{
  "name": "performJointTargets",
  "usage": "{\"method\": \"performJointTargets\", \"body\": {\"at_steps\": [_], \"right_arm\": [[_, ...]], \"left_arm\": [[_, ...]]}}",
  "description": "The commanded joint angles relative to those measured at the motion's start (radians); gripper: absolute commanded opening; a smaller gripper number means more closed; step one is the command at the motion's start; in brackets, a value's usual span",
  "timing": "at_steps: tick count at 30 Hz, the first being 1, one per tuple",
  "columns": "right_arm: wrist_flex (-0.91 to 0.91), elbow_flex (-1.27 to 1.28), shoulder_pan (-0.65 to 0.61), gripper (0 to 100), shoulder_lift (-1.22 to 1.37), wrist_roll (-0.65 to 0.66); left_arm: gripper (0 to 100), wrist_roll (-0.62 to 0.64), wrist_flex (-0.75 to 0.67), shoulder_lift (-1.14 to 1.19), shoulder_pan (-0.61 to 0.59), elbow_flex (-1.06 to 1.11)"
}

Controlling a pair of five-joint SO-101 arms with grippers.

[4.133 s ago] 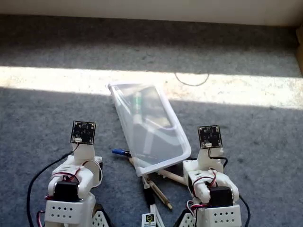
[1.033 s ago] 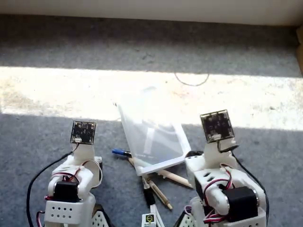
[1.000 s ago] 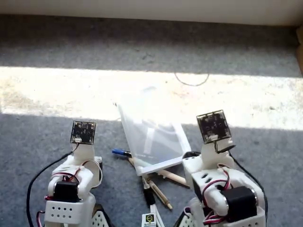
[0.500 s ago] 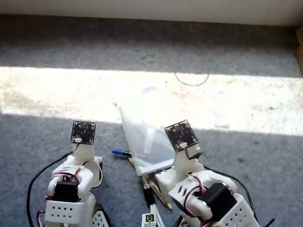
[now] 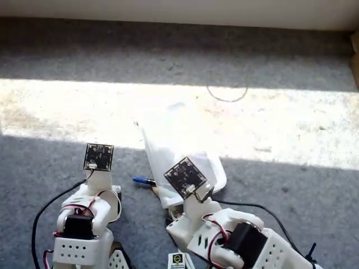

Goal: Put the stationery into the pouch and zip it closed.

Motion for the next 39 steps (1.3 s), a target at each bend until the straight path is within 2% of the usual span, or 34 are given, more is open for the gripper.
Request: {"method": "performJointTargets", "body": {"at_steps": [1,6,11,22,30,36,39], "right_arm": [[-0.027,-0.004,-0.015,17.3,0.122,-0.008],[-0.027,-0.059,-0.041,17.3,0.341,-0.095],[-0.033,-0.113,-0.091,17.3,0.475,-0.100],[-0.300,-0.079,-0.116,17.3,0.662,-0.100],[-0.361,-0.053,-0.004,16.6,0.725,-0.091],[-0.367,-0.062,0.071,0.3,0.734,0.000],[-0.369,-0.062,0.137,0.9,0.736,0.009]], "left_arm": [[1,0.008,0.006,-0.010,0.015,0.022],[1,0.008,0.006,-0.010,0.015,0.022],[1,0.008,0.006,-0.010,0.015,0.022],[1,0.008,0.006,-0.010,0.015,0.022],[1,0.008,0.006,-0.010,0.015,0.022],[1,0.008,0.006,-0.010,0.015,0.022],[1,0.008,0.006,-0.010,0.015,0.022]]}}
